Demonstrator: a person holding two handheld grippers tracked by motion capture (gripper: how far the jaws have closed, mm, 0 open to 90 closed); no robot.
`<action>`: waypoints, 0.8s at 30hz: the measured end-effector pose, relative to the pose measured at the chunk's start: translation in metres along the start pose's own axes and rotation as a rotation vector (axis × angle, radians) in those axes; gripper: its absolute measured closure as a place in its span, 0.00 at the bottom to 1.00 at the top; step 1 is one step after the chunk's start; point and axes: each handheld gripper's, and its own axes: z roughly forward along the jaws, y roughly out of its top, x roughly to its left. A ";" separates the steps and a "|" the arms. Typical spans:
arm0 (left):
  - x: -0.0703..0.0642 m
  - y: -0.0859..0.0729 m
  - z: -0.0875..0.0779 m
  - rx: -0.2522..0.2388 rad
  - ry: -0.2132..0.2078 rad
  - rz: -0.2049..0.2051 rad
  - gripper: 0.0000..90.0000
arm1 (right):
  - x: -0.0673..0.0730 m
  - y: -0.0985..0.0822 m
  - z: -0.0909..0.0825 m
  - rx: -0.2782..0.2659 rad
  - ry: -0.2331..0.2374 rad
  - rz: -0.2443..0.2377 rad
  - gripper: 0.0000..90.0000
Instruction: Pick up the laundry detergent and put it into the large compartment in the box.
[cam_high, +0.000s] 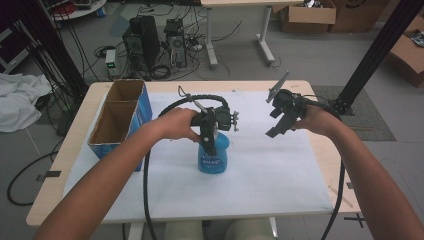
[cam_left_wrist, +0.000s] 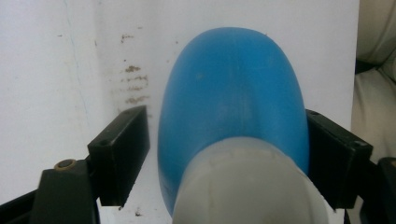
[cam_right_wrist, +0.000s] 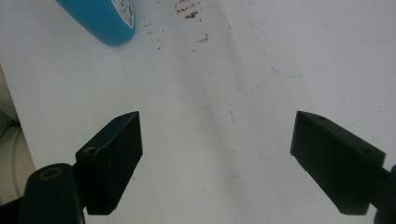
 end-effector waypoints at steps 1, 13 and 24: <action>0.000 0.000 0.000 0.000 0.000 0.000 0.26 | 0.000 0.000 0.000 -0.001 0.000 0.000 0.19; -0.001 -0.001 0.000 -0.005 0.006 0.005 0.31 | 0.000 0.001 0.000 -0.004 -0.005 0.000 0.18; -0.001 -0.003 -0.002 -0.018 0.008 0.008 0.35 | 0.001 0.001 0.000 -0.002 -0.006 0.000 0.19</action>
